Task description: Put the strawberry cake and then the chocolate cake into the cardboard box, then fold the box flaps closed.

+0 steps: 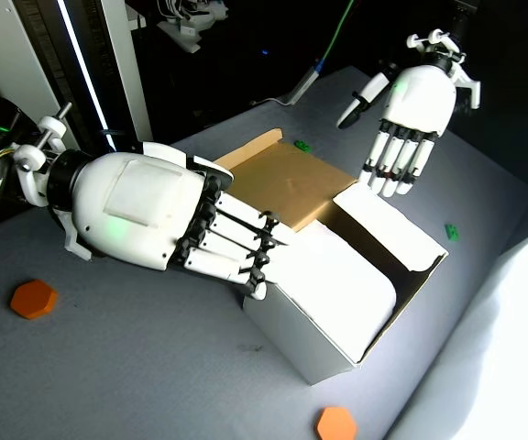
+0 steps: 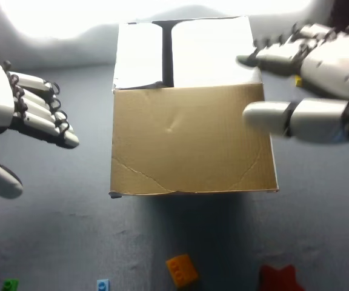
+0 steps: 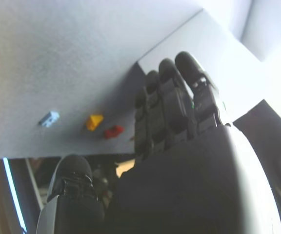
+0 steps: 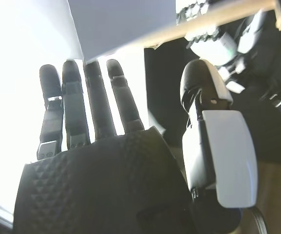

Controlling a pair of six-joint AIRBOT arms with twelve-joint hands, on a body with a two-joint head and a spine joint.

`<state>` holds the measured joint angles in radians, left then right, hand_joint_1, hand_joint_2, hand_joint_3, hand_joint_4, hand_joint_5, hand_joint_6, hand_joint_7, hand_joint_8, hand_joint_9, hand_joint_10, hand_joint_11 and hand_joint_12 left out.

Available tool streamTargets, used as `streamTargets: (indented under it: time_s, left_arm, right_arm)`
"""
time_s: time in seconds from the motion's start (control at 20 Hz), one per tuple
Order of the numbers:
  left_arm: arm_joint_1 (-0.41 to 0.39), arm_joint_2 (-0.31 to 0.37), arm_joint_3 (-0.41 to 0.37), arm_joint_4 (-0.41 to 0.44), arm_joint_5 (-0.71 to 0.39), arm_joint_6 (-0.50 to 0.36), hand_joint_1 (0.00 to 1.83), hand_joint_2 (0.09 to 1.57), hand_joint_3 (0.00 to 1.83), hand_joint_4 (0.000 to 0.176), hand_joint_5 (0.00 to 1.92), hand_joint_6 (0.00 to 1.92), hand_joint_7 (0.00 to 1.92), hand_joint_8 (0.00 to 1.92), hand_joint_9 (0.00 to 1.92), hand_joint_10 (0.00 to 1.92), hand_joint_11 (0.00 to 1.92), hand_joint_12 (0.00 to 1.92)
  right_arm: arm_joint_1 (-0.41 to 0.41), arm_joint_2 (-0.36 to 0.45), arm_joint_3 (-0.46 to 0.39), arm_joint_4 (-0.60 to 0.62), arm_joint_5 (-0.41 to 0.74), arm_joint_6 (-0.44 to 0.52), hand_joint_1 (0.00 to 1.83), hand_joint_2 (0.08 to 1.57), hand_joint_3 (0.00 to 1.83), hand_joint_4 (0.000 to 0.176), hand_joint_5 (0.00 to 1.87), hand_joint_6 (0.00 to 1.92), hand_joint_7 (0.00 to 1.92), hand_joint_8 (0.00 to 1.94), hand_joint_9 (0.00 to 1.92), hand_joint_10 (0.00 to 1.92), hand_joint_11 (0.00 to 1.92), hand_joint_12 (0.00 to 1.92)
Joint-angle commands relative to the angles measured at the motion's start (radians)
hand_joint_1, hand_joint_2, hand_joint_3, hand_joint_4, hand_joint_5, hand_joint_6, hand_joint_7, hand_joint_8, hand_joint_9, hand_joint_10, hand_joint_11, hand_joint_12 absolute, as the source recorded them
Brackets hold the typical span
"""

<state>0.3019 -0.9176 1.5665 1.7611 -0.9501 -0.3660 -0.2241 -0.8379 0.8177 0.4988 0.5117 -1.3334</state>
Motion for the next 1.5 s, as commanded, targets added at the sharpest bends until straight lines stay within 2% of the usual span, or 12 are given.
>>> streamTargets:
  time_s: [0.0,0.2,0.25,0.4,0.55,0.9,1.05,1.2,1.45]
  left_arm:
    - [0.001,0.011,-0.006,-0.082,-0.002,0.010,0.00,1.18,0.00,0.000,0.28,0.00,0.33,0.00,0.33,0.00,0.00,0.98]
    - [0.069,0.011,-0.066,-0.123,0.017,0.059,0.00,1.18,0.00,0.000,0.29,0.00,0.34,0.00,0.33,0.00,0.00,0.99]
    - [0.100,0.011,-0.100,-0.144,0.030,0.087,0.00,1.18,0.00,0.000,0.29,0.00,0.34,0.00,0.33,0.00,0.00,0.99]
    - [0.119,0.007,-0.141,-0.157,0.046,0.109,0.00,1.17,0.00,0.000,0.29,0.00,0.35,0.01,0.34,0.00,0.00,0.99]
    - [0.121,-0.002,-0.186,-0.170,0.063,0.126,0.00,1.18,0.00,0.000,0.28,0.00,0.35,0.00,0.34,0.00,0.00,0.99]
    - [0.117,-0.019,-0.275,-0.185,0.084,0.145,0.00,1.17,0.00,0.000,0.27,0.00,0.34,0.00,0.34,0.00,0.00,0.99]
    - [0.092,-0.011,-0.290,-0.209,0.083,0.143,0.00,1.17,0.00,0.000,0.28,0.00,0.34,0.00,0.34,0.00,0.00,0.99]
    - [0.030,0.003,-0.291,-0.212,0.075,0.105,0.00,1.17,0.00,0.000,0.29,0.00,0.36,0.00,0.36,0.01,0.00,1.02]
    - [-0.137,0.028,-0.284,-0.179,0.035,0.054,0.00,1.18,0.00,0.000,0.28,0.00,0.34,0.00,0.34,0.00,0.00,1.01]
  right_arm:
    - [0.017,0.026,-0.003,-0.003,0.113,0.012,0.00,1.24,0.00,0.000,0.24,0.01,0.33,0.00,0.32,0.01,0.00,0.99]
    - [0.053,0.143,-0.035,0.081,0.052,0.012,0.00,1.24,0.00,0.000,0.23,0.00,0.30,0.00,0.30,0.00,0.00,0.92]
    - [0.070,0.219,-0.068,0.111,0.016,0.011,0.00,1.24,0.00,0.000,0.23,0.00,0.30,0.00,0.30,0.00,0.00,0.92]
    - [0.084,0.297,-0.096,0.111,-0.009,0.010,0.00,1.24,0.00,0.000,0.22,0.00,0.28,0.00,0.30,0.00,0.00,0.95]
    - [0.086,0.332,-0.096,0.111,-0.030,0.009,0.00,1.25,0.00,0.000,0.22,0.00,0.29,0.00,0.30,0.00,0.00,0.98]
    - [0.085,0.330,-0.111,0.110,-0.054,0.009,0.00,1.24,0.00,0.000,0.21,0.00,0.30,0.00,0.31,0.00,0.00,0.99]
    - [0.086,0.330,-0.113,0.110,-0.054,0.009,0.00,1.24,0.00,0.000,0.22,0.01,0.31,0.00,0.31,0.00,0.00,1.01]
    - [0.089,0.329,-0.113,0.109,-0.056,0.010,0.00,1.24,0.00,0.000,0.23,0.01,0.31,0.00,0.32,0.01,0.00,1.05]
    - [0.093,0.329,-0.118,0.093,-0.059,0.010,0.00,1.24,0.00,0.000,0.21,0.00,0.31,0.00,0.32,0.00,0.00,0.99]
